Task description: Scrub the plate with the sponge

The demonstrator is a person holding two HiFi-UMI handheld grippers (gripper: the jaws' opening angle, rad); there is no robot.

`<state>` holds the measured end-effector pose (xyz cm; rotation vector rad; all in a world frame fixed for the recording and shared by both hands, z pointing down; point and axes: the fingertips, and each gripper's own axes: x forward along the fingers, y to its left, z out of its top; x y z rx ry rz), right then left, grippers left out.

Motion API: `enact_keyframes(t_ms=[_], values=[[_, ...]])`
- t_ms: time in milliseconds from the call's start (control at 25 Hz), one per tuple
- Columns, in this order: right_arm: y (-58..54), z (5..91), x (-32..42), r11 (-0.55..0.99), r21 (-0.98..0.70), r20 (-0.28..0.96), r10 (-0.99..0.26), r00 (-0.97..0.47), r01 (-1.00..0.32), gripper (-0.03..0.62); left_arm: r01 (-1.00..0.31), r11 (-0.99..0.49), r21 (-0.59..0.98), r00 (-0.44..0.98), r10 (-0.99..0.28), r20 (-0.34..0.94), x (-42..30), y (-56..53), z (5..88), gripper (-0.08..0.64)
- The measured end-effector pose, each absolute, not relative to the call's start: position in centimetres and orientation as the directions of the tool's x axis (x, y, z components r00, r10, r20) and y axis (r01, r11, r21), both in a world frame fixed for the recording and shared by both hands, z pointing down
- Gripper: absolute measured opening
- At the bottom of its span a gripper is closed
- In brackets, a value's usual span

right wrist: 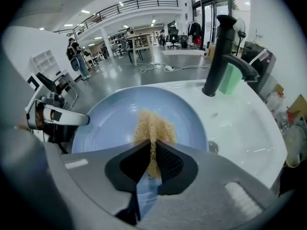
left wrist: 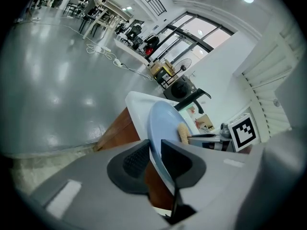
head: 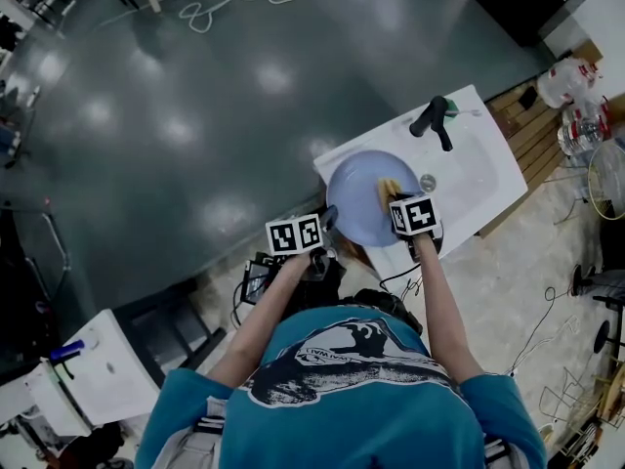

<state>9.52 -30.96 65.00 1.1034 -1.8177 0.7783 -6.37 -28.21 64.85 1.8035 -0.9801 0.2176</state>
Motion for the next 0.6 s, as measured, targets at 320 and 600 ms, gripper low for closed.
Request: enact_keyframes(t_ms=[320,600], values=[[-31.9,65.4,13.2,0.391,0.052,0.900,-0.418,-0.127,-0.919,0.032,-0.681,-0.144,0.718,0.665,-0.532,0.524,-6.0,-28.3,64.1,0.092],[-30.1,62.9,8.4,0.417,-0.128,0.835,-0.444,-0.324,-0.900,0.032,-0.719,-0.124,0.684,0.632,-0.526,0.570,-6.5,-27.9,65.2,0.084]])
